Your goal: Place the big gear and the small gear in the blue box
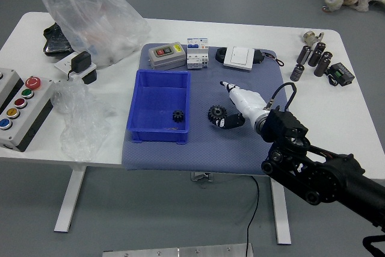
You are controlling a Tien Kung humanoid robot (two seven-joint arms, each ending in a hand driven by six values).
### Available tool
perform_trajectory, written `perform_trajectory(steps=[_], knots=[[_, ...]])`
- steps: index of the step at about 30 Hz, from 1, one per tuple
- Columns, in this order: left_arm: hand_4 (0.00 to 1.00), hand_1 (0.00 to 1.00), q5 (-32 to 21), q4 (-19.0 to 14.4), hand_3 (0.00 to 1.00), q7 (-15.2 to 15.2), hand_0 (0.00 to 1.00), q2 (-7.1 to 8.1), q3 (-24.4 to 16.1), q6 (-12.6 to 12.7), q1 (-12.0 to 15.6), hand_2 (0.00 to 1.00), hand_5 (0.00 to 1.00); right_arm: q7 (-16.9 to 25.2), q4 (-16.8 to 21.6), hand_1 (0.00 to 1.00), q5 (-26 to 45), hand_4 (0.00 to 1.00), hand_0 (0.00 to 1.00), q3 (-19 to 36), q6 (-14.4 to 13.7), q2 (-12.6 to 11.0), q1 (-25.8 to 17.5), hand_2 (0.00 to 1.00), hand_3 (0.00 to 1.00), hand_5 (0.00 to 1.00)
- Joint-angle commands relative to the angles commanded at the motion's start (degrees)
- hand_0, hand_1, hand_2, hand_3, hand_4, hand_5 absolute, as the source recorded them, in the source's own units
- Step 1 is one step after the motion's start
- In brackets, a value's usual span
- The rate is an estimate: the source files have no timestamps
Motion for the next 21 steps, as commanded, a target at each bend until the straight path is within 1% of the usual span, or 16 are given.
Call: perform_trajectory(steps=[1, 6, 7, 12, 13, 18, 19, 21], knots=[[0.667, 0.515, -0.05, 0.00, 0.639, -0.03, 0.624, 0.00, 0.05, 0.00, -0.04, 0.527, 0.359, -0.14, -0.31, 0.831, 0.05, 0.888, 0.607, -0.46, 0.02, 0.13, 0.28, 0.949, 0.998, 0.313], [0.667, 0.515, -0.02, 0.00, 0.639, -0.04, 0.624, -0.01, 0.11, -0.04, -0.14, 0.527, 0.359, -0.80, -1.50, 0.831, -0.27, 0.888, 0.607, -2.55, -0.48, 0.90, 1.46, 0.949, 0.998, 0.313], [0.666, 0.513, 0.00, 0.00, 0.638, -0.05, 0.624, -0.01, 0.10, -0.05, -0.15, 0.527, 0.361, -0.90, -1.68, 0.696, -0.45, 0.824, 0.549, -2.80, -0.63, 1.03, 1.58, 0.720, 0.806, 0.274], [0.666, 0.513, -0.06, 0.00, 0.638, -0.11, 0.624, 0.02, 0.12, -0.07, -0.19, 0.527, 0.361, -1.21, -2.47, 0.696, -1.75, 0.824, 0.549, -3.60, -1.72, 1.50, 2.01, 0.720, 0.806, 0.274], [0.664, 0.513, -0.03, 0.00, 0.639, -0.10, 0.624, 0.02, 0.09, -0.07, -0.20, 0.527, 0.360, -1.19, -2.58, 0.583, -1.88, 0.597, 0.481, -3.66, -1.92, 1.54, 2.05, 0.501, 0.617, 0.130], [0.664, 0.513, -0.02, 0.00, 0.639, -0.12, 0.624, 0.01, 0.08, -0.10, -0.22, 0.527, 0.360, -1.17, -3.15, 0.583, -2.35, 0.597, 0.481, -3.96, -1.97, 1.69, 2.17, 0.501, 0.617, 0.130], [0.662, 0.513, -0.03, 0.00, 0.639, -0.14, 0.624, 0.01, 0.07, -0.10, -0.22, 0.528, 0.362, -1.17, -3.20, 0.568, -2.38, 0.553, 0.474, -4.02, -1.90, 1.69, 2.19, 0.467, 0.591, 0.083], [0.662, 0.513, -0.05, 0.00, 0.639, -0.18, 0.624, 0.02, 0.08, -0.11, -0.22, 0.528, 0.362, -1.19, -3.27, 0.568, -2.45, 0.553, 0.474, -4.13, -1.80, 1.70, 2.23, 0.467, 0.591, 0.083]])
